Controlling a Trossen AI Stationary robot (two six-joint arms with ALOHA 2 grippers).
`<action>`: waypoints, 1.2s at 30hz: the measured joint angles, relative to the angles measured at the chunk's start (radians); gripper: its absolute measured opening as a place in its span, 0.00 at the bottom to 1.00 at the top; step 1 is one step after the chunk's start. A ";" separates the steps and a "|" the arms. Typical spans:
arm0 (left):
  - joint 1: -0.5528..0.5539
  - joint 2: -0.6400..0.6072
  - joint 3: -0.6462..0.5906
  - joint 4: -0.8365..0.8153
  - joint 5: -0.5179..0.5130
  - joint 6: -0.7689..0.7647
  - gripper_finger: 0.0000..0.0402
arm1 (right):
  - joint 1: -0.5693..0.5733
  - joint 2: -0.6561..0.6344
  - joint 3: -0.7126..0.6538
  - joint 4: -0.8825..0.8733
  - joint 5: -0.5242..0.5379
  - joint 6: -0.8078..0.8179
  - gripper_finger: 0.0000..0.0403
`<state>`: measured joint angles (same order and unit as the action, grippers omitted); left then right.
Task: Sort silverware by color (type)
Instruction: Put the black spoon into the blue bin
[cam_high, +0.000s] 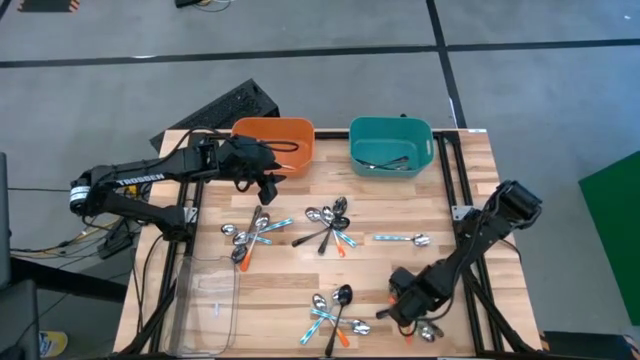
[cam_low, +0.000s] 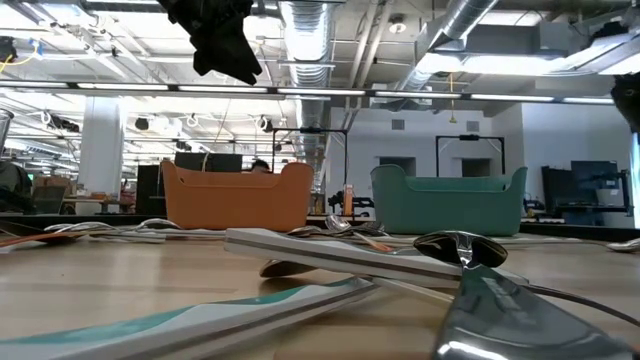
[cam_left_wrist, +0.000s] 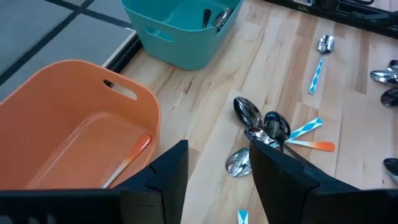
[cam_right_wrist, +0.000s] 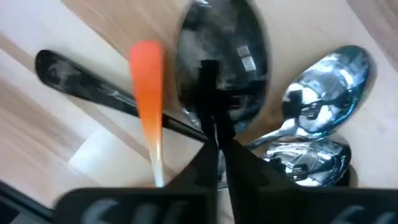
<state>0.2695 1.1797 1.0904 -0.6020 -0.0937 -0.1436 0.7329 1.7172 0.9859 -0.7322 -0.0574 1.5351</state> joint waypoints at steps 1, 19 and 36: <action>0.000 0.000 0.000 -0.001 0.000 -0.001 0.39 | -0.010 -0.001 0.000 0.002 -0.003 -0.014 0.05; 0.000 0.000 0.000 0.000 0.002 -0.035 0.39 | -0.159 -0.253 -0.004 -0.074 0.129 -0.134 0.02; 0.000 0.000 0.000 0.022 0.045 -0.044 0.39 | -0.157 -0.165 -0.002 -0.012 0.071 -0.293 0.33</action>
<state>0.2695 1.1801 1.0904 -0.5804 -0.0490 -0.1874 0.5760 1.5523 0.9840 -0.7442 0.0138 1.2425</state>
